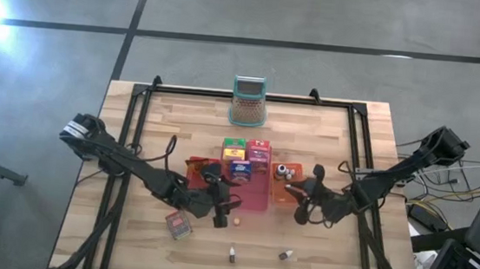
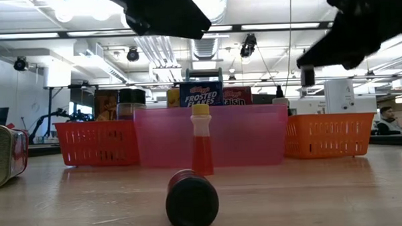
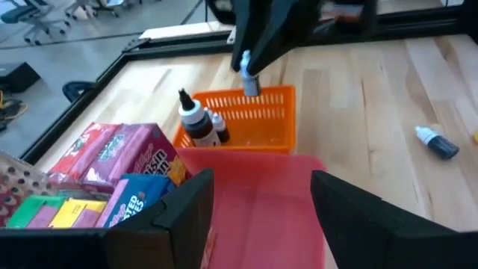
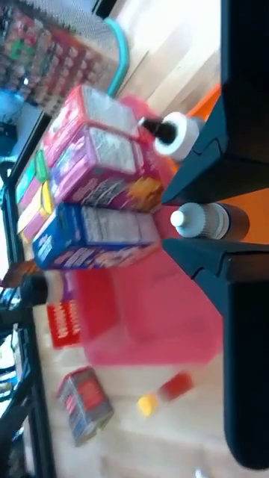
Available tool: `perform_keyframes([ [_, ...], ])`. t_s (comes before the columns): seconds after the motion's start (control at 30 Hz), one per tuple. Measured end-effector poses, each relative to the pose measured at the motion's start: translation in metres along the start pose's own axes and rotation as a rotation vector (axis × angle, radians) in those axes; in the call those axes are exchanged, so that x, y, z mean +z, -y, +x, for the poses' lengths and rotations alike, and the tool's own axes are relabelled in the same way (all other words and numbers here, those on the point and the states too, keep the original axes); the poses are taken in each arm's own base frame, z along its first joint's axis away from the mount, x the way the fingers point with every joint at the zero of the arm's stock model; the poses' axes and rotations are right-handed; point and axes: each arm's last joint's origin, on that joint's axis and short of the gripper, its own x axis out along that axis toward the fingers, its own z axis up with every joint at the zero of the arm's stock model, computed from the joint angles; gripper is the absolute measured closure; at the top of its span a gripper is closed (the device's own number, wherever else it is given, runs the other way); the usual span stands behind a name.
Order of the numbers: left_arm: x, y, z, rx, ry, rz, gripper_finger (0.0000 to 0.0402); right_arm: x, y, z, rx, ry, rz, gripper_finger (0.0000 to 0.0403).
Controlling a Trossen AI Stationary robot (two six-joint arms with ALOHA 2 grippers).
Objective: Pick & Place Kitchen Items
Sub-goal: Put the small orange food coloring bottle into the orange bin
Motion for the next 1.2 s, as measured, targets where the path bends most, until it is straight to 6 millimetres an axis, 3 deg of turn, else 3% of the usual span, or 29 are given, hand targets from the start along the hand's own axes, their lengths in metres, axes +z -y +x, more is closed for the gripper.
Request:
perform_keyframes([
  [0.37, 0.002, 0.0, 0.0, -0.003, 0.019, 0.002, 0.0174, -0.022, 0.022, 0.009, -0.072, -0.008, 0.011, 0.0345],
  [0.6, 0.002, 0.0, 0.0, -0.003, 0.02, 0.002, 0.0174, -0.035, 0.035, 0.012, -0.099, -0.006, 0.044, 0.0325],
  [0.87, 0.003, 0.0, 0.0, -0.003, 0.023, -0.001, 0.0174, -0.043, 0.04, 0.011, -0.105, -0.017, 0.045, 0.0346],
  [1.2, 0.003, 0.0, 0.0, -0.003, 0.024, -0.002, 0.0174, -0.05, 0.045, 0.011, -0.114, -0.029, 0.056, 0.0325],
])
